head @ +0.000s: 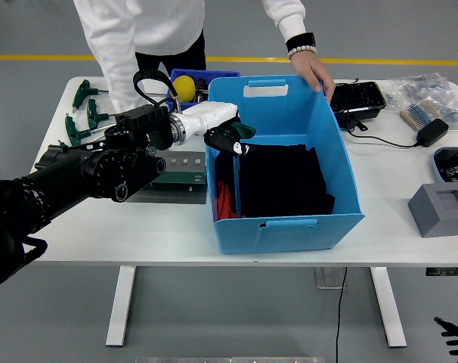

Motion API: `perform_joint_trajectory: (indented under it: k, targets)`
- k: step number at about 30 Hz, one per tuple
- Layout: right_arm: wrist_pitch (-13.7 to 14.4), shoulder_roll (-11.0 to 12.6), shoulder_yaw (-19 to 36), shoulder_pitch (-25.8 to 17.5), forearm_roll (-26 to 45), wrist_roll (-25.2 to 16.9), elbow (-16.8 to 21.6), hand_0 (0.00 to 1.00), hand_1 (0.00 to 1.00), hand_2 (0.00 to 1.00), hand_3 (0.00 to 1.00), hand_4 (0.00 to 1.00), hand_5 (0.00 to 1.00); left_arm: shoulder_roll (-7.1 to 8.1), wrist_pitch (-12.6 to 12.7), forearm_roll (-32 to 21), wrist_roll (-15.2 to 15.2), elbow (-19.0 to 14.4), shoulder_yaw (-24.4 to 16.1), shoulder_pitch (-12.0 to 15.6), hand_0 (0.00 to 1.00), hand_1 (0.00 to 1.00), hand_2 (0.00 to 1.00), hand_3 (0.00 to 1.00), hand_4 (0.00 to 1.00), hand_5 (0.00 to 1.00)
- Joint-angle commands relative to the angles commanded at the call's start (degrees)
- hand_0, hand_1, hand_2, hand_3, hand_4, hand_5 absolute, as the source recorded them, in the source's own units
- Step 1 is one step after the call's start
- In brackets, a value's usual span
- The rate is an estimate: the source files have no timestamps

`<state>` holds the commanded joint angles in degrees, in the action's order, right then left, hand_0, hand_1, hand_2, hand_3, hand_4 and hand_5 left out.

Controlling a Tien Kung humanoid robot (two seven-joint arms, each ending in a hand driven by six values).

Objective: Lift tool from toolbox,place it in box,lift tool from toolbox,place it in box

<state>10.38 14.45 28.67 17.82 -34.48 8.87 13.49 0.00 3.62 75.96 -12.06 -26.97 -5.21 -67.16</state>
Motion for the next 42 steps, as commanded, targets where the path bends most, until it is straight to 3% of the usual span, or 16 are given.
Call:
perform_joint_trajectory:
  k: [7, 18, 19, 24, 25, 30, 31, 36, 37, 42]
  targets:
    - [0.2, 0.4, 0.6, 0.1, -1.0, 0.1, 0.0, 0.622, 0.581, 0.653, 0.549, 0.790, 0.657, 0.00, -0.3, 3.1, 0.5, -1.2, 0.1, -1.9, 0.092, 0.002, 0.002, 0.033, 0.740, 0.434]
    - [-0.2, 0.7, 2.7, -0.8, -4.6, 1.0, 0.1, 0.621, 0.580, 0.654, 0.547, 0.791, 0.655, 0.00, -1.0, 11.1, 2.5, -11.0, -1.8, -1.7, 0.092, 0.002, 0.002, 0.035, 0.740, 0.436]
    - [-0.3, 0.7, 3.0, -0.8, -5.2, 1.2, 0.1, 0.620, 0.581, 0.653, 0.548, 0.789, 0.653, 0.00, -1.0, 11.7, 2.5, -11.9, -1.8, -1.7, 0.146, 0.002, 0.081, 0.124, 0.736, 0.434]
    - [-0.7, 0.6, 4.4, -0.3, -7.7, 2.0, 0.2, 0.620, 0.581, 0.653, 0.548, 0.789, 0.653, 0.00, -1.1, 12.3, 2.1, -13.4, -1.1, -1.4, 0.146, 0.002, 0.081, 0.124, 0.736, 0.434]
    - [-0.7, 0.6, 4.6, -0.2, -8.1, 2.1, 0.2, 0.622, 0.581, 0.653, 0.547, 0.789, 0.652, 0.00, -1.1, 12.2, 2.0, -13.4, -0.9, -1.3, 0.216, 0.170, 0.241, 0.324, 0.771, 0.453]
    - [-1.2, 0.5, 6.7, 0.7, -11.8, 3.1, 0.3, 0.622, 0.581, 0.653, 0.547, 0.789, 0.652, 0.00, -1.6, 11.2, 1.3, -12.4, 0.4, -1.1, 0.216, 0.170, 0.241, 0.324, 0.771, 0.453]
    - [-1.2, 0.5, 7.0, 0.8, -12.2, 3.2, 0.3, 0.622, 0.581, 0.653, 0.547, 0.789, 0.651, 0.00, -1.6, 11.1, 1.1, -12.2, 0.5, -1.2, 0.388, 0.425, 0.532, 0.516, 0.882, 0.566]
    - [-1.3, 0.4, 7.8, 1.6, -13.5, 3.4, 0.3, 0.622, 0.581, 0.653, 0.547, 0.789, 0.651, 0.00, -0.8, 10.3, -0.2, -10.8, 0.7, -2.0, 0.388, 0.425, 0.532, 0.516, 0.882, 0.566]
    - [-1.3, 0.4, 7.9, 1.8, -13.6, 3.4, 0.3, 0.621, 0.580, 0.652, 0.547, 0.789, 0.651, 0.00, -0.4, 10.0, -0.6, -10.5, 0.7, -2.3, 0.588, 0.636, 0.725, 0.643, 0.928, 0.593]
    - [-1.4, 0.5, 8.4, 2.3, -14.5, 3.6, 0.4, 0.621, 0.580, 0.652, 0.547, 0.789, 0.651, 0.00, 2.3, 9.1, -2.9, -10.3, -0.3, -4.0, 0.588, 0.636, 0.725, 0.643, 0.928, 0.593]
